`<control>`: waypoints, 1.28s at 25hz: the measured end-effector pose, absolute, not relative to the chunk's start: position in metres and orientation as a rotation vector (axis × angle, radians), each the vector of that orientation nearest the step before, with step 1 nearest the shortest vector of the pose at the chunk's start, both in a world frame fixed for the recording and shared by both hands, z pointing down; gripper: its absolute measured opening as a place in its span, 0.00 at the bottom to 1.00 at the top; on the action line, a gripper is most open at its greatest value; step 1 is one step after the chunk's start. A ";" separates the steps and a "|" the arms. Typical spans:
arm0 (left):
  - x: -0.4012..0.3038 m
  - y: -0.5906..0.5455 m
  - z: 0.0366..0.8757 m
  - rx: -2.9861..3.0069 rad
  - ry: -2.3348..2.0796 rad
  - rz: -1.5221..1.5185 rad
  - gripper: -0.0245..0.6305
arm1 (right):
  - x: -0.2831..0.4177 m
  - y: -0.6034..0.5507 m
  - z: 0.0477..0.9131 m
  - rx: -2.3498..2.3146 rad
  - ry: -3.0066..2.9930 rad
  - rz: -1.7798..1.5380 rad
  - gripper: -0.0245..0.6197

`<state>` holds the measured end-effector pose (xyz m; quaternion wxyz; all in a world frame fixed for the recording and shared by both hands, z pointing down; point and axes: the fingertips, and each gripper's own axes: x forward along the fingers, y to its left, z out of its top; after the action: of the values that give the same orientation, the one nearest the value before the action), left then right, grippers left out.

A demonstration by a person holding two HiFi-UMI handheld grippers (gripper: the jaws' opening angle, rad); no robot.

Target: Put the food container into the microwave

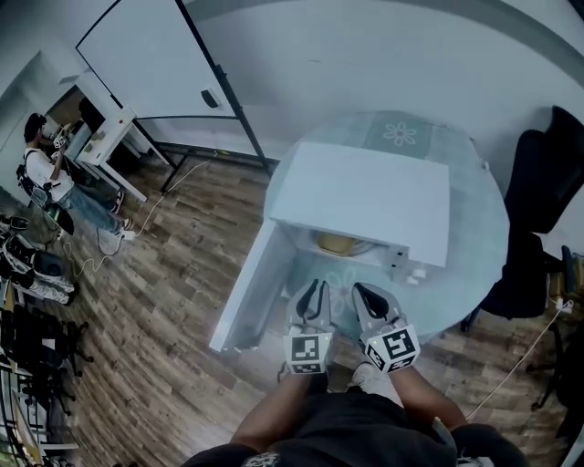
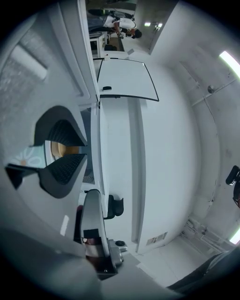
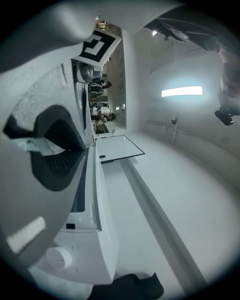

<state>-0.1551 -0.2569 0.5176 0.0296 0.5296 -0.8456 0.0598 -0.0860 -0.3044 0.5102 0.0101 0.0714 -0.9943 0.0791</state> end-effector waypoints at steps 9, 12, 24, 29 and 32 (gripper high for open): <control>-0.141 -0.249 0.494 1.657 -2.617 0.131 0.04 | -0.079 -0.301 0.484 0.185 -3.143 0.168 0.04; -0.135 -0.247 0.488 1.675 -2.615 0.124 0.04 | -0.072 -0.300 0.473 0.195 -3.153 0.122 0.04; -0.126 -0.233 0.479 1.679 -2.641 0.118 0.04 | -0.057 -0.298 0.469 0.212 -3.160 0.098 0.04; -0.118 -0.221 0.494 1.661 -2.616 0.138 0.04 | -0.055 -0.288 0.478 0.179 -3.146 0.108 0.04; -0.111 -0.218 0.501 1.660 -2.597 0.152 0.04 | -0.051 -0.289 0.481 0.188 -3.148 0.115 0.04</control>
<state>-0.1110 -0.2175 0.5014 0.0276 0.5377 -0.8413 0.0491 -0.0508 -0.2894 0.4805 -0.0071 0.0595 -0.9975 0.0363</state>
